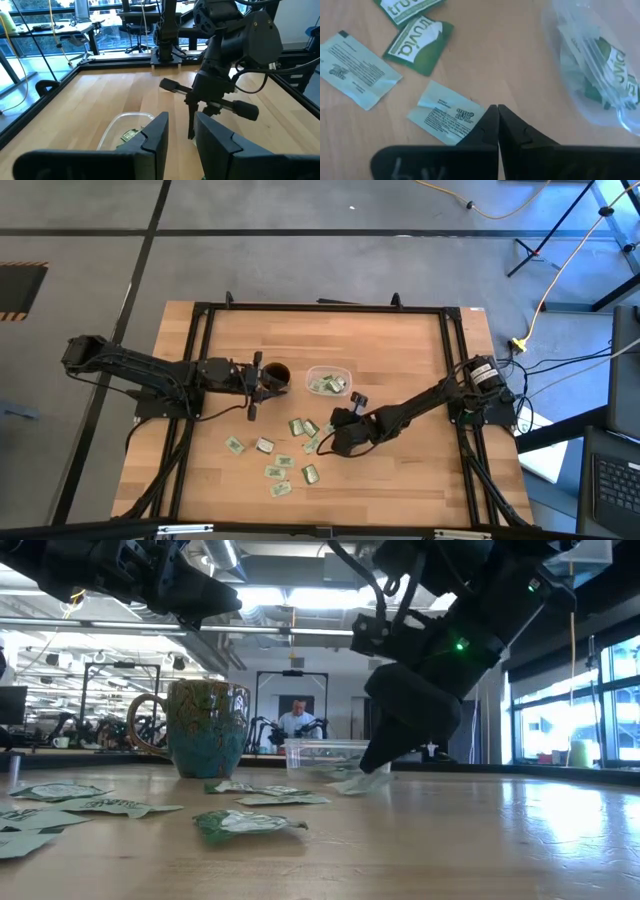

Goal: Pick and place items into bin
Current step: Put the light green stevia pack into the transparent bin

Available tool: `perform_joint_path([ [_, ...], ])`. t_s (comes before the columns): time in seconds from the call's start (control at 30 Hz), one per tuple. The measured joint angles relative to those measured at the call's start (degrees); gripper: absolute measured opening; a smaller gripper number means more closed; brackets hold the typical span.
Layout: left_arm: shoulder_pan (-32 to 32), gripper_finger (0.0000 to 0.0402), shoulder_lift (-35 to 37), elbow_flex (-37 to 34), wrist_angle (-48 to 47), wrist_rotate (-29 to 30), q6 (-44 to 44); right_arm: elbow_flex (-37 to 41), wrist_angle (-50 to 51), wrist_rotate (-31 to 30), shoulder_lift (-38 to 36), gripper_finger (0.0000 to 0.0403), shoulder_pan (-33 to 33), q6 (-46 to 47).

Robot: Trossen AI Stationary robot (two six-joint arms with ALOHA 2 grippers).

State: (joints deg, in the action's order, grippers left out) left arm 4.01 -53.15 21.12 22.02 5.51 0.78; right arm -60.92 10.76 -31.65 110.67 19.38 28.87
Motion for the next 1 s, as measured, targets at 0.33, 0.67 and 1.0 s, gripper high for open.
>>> perform_joint_path([
  [0.33,0.0,0.0088,0.0,0.0,0.0,0.0,0.0,-0.8,1.0,-1.6,-5.6,0.0,0.0,-3.8],
  [0.67,0.0,0.0088,0.0,0.0,0.0,0.0,0.0,-0.8,0.6,-13.1,-11.3,0.0,-5.4,-12.8],
  [1.0,0.0,0.0088,0.0,0.0,0.0,-0.1,0.0,-0.8,1.0,-8.3,-7.5,0.0,-14.5,-12.6],
])
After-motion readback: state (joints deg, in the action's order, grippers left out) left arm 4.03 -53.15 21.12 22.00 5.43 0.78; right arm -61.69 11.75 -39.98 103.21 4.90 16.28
